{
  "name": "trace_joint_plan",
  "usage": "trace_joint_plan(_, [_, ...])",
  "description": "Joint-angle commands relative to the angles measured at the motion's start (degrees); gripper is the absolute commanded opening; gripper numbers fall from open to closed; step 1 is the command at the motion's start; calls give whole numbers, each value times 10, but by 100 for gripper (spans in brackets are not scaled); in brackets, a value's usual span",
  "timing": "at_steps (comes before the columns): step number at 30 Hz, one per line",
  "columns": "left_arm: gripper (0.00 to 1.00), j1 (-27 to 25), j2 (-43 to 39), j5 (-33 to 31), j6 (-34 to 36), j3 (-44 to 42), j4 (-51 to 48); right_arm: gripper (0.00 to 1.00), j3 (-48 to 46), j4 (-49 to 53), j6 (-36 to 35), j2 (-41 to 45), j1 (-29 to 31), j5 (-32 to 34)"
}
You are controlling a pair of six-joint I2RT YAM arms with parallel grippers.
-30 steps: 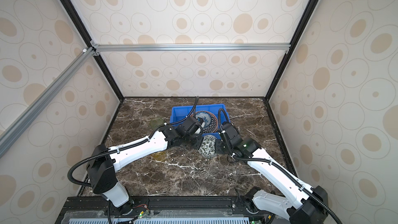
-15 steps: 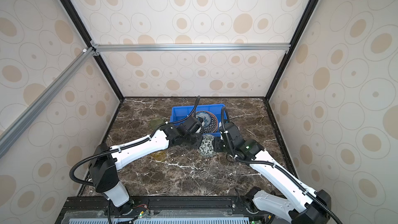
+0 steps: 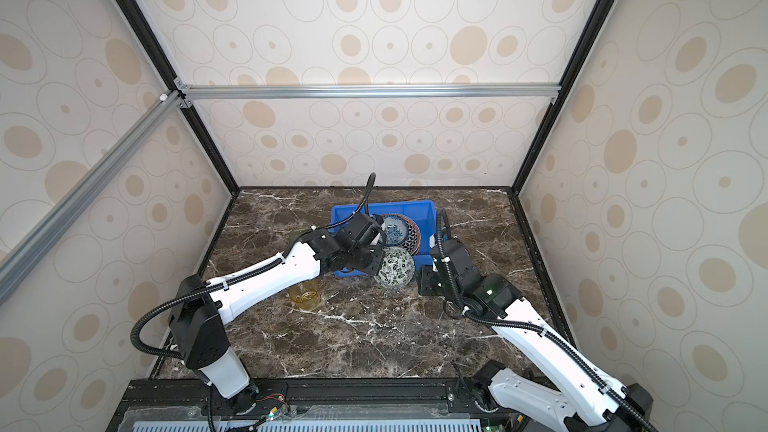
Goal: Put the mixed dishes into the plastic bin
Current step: 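Grasp the leaf bowl rim with the left gripper while the right gripper releases it, then carry the leaf bowl over the bin with the left gripper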
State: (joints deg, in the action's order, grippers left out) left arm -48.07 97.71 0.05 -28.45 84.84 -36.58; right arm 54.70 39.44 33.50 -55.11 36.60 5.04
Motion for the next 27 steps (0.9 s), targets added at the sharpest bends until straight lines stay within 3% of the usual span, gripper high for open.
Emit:
trace_joint_plan(1, [0,24,-19,-5,13,31,7,39,7,25,-10,11,5,33])
trace_joint_plan(11, [0,82,-15,13,35,52,15,39,15,58,-17,24,5,65])
trace_joint_plan(27, [0,126,42,45,48,107,30,39,3,87,-18,39,5,116])
